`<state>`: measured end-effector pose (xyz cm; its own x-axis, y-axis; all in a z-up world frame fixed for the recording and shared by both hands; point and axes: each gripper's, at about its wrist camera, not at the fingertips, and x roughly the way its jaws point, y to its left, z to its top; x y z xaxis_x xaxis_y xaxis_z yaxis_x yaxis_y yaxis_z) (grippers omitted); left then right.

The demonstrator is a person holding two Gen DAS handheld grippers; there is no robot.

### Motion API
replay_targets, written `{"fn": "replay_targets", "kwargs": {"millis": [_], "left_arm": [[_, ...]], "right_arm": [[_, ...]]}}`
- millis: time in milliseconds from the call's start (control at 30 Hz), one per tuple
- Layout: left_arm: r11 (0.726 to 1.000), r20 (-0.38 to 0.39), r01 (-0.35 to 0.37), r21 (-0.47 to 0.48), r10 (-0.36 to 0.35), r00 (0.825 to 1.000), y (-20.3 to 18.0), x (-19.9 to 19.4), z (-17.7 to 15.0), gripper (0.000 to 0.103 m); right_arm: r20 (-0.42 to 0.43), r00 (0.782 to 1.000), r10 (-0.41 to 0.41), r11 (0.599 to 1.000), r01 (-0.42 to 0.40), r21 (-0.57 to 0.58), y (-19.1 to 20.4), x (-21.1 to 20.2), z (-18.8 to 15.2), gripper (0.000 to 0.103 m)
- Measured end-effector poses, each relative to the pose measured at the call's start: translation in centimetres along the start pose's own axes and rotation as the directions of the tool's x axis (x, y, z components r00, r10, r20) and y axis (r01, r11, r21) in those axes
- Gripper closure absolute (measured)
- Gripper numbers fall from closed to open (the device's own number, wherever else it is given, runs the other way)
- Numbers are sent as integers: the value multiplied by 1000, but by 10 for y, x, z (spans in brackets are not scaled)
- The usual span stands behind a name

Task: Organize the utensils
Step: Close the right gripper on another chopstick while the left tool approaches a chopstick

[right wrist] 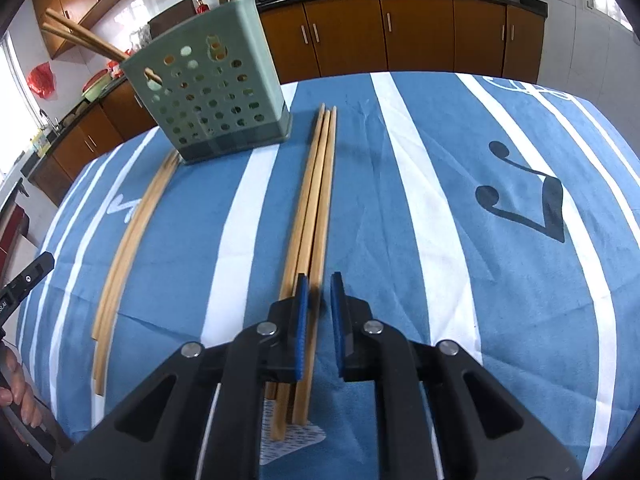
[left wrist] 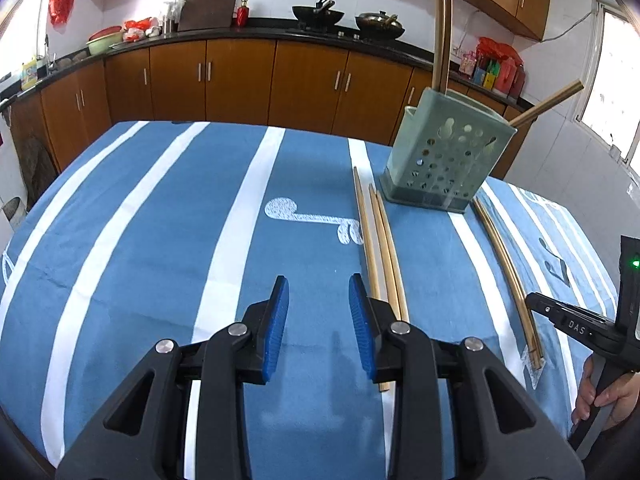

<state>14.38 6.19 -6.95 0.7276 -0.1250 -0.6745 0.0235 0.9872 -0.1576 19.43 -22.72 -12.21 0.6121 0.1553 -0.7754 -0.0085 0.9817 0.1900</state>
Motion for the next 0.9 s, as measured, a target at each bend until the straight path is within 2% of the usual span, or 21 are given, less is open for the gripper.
{"fn": "replay_targets", "kwargs": {"millis": [100,333,467,567,900], "left_arm": [[1000,-14,2,6,-2,1000,-3,4,-3,71],[999,-60,34,11,-33,998,-9,16,-9,71],[997,-88,69,19,-67,994,-16,22,-11,71],[996,-110,82,30,-78,991,-23,29,-12,73],[992,-168,64,104,-46,985,-43,51,-14,83]], "right_arm": [[5,998,-55,998,55,-19,1,2,1,94],[15,998,-64,996,65,-55,5,3,0,94],[35,992,-121,992,120,41,-13,3,4,95],[32,994,-101,991,98,94,-25,1,6,95],[35,994,-100,993,98,62,-25,2,5,95]]}}
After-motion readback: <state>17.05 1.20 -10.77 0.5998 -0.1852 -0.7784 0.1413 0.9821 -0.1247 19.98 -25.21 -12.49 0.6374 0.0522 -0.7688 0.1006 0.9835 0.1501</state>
